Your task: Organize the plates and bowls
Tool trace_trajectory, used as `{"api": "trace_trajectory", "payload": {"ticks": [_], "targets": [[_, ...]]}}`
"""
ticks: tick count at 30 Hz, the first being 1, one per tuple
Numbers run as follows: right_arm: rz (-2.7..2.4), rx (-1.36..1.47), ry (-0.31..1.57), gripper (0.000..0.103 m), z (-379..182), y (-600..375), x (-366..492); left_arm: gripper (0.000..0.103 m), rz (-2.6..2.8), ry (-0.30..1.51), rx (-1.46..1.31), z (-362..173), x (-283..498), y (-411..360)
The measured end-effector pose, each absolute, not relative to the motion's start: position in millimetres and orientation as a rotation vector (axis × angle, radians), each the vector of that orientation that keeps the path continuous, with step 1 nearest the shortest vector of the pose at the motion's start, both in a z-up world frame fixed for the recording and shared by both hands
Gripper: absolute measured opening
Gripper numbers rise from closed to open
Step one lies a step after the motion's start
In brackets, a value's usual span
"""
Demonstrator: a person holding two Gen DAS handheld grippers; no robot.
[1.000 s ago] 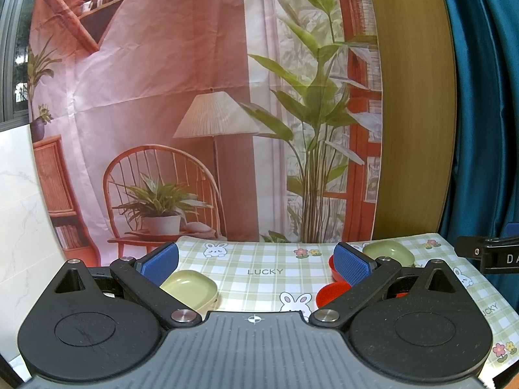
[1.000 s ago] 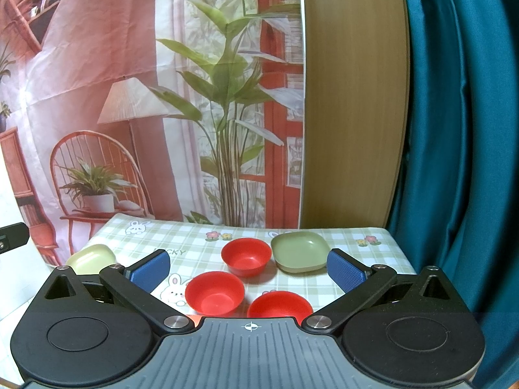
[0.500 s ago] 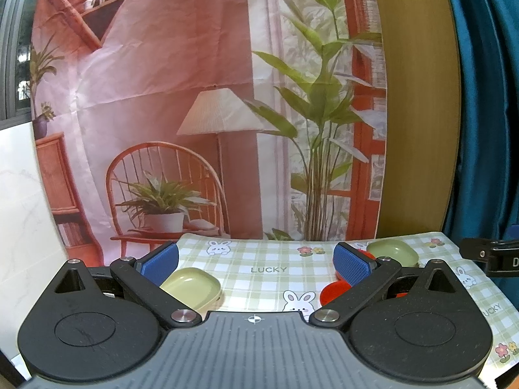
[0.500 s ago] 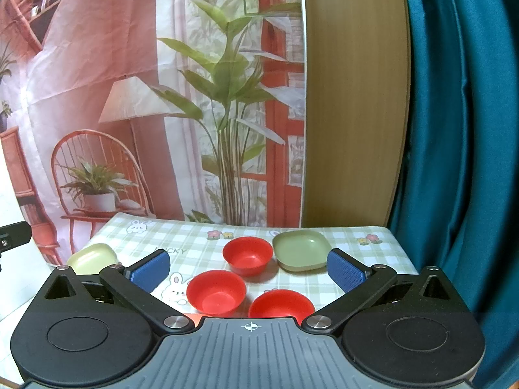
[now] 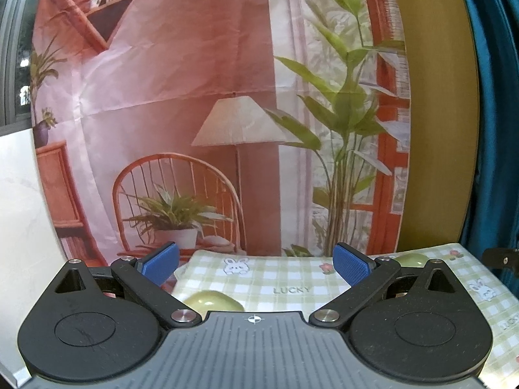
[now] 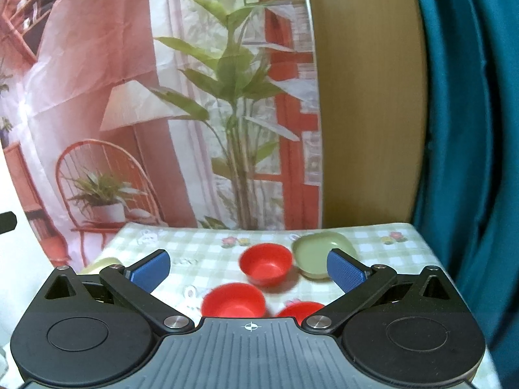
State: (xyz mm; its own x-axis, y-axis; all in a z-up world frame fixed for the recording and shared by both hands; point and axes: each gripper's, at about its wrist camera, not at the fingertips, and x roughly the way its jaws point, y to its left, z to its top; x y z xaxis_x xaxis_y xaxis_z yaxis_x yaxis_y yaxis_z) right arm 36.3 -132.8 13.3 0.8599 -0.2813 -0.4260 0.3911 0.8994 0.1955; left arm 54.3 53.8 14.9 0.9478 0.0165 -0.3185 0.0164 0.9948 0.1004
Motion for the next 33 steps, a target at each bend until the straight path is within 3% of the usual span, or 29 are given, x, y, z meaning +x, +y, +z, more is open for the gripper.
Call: {"api": "trace_trajectory", "payload": {"ticks": [11,18,28,33], "targets": [[-0.222,0.269,0.393,0.102,1,-116,137,0.084,0.084,0.401,0.198,-3,130,116],[-0.110,0.222,0.410,0.099,-11,-81,219,0.084,0.186,0.424,0.188,-24,173,171],[0.066,0.195,0.502,0.072,-67,-38,347,0.084,0.201,0.510,0.145,-93,241,236],[0.101,0.176,0.590,0.064,-107,-16,392,0.084,0.182,0.591,0.079,-144,262,260]]}}
